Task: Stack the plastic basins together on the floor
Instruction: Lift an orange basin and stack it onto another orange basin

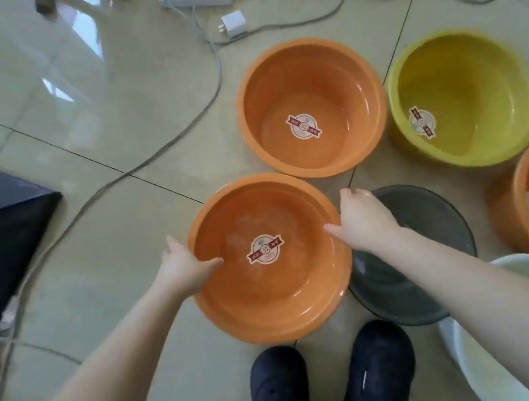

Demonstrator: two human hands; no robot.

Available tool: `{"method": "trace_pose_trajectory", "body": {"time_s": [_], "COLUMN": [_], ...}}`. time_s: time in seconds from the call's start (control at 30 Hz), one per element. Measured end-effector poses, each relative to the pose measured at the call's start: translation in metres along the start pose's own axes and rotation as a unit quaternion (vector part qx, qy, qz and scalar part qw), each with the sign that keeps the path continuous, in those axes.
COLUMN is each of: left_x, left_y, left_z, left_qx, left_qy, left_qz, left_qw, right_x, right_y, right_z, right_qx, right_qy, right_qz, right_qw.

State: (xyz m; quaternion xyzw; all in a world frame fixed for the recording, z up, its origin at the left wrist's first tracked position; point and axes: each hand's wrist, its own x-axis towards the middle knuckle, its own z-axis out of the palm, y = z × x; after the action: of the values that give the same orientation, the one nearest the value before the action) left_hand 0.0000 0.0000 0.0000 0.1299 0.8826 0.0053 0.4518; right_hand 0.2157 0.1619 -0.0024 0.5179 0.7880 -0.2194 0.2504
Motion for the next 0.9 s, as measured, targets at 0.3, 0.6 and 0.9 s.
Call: {"method": "trace_pose_trajectory", "body": {"time_s": [0.3,0.6,0.9], "left_x": [0.019,-0.094,-0.12], "left_y": [-0.026,0.059,0.211], "left_z": [0.021,-0.114,-0.144], "left_qx": [0.031,-0.023,-0.059], "left_qy": [0.089,0.211,0.193], "left_qz": [0.004,0.136,0.227], "left_qw": [0.996,0.968,0.953], "right_x": [0.021,-0.048,-0.019], "right_y": [-0.009,0.0,0.071], "right_z": [0.039,-0.12,-0.247], "right_qx": [0.018,0.232,0.232], "right_qy": [0.074,0.151,0.251], "right_qz": [-0.033,-0.025,0.036], "right_qw": [0.997,0.961,0.939]}}
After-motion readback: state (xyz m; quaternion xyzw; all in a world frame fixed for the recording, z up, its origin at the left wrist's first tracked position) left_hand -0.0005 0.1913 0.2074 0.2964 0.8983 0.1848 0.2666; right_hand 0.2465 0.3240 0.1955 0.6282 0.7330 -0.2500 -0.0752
